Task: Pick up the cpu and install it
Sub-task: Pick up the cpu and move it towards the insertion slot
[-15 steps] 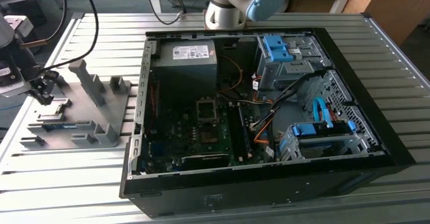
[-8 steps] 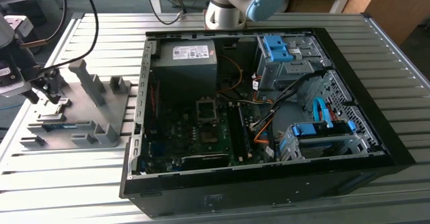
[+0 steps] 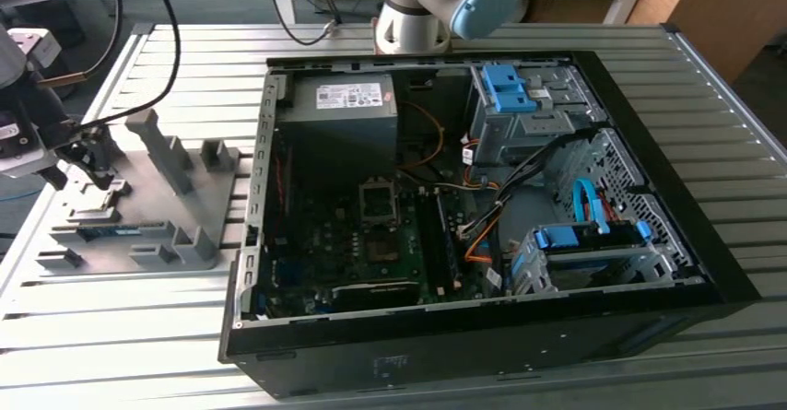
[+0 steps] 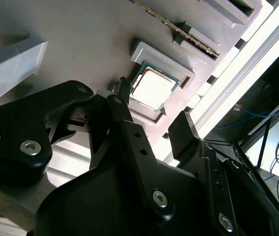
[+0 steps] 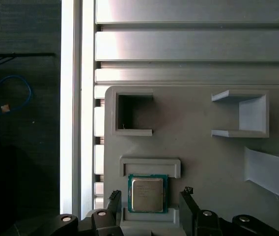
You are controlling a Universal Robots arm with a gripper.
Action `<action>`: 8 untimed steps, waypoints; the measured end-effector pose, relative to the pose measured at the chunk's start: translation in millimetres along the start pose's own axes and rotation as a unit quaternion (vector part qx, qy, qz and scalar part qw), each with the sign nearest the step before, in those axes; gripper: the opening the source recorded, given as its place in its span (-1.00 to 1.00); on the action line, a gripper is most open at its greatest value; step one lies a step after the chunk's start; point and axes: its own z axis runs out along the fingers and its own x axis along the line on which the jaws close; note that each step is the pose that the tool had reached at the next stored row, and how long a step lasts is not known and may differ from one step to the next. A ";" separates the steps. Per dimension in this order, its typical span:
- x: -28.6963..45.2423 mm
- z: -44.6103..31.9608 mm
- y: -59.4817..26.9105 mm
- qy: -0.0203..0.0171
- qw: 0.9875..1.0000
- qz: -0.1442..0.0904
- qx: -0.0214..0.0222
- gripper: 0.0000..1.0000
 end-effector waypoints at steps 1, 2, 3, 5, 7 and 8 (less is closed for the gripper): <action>0.0 0.0 0.0 0.000 1.000 0.000 0.000 0.17; 0.0 0.0 0.0 0.000 1.000 0.000 0.000 0.17; 0.0 0.0 0.0 0.000 1.000 0.000 0.000 0.17; 0.0 0.0 0.0 0.000 1.000 0.000 0.000 0.17; 0.0 0.0 0.0 0.000 1.000 0.000 0.000 0.17; 0.0 0.0 0.0 0.000 1.000 0.000 0.000 0.17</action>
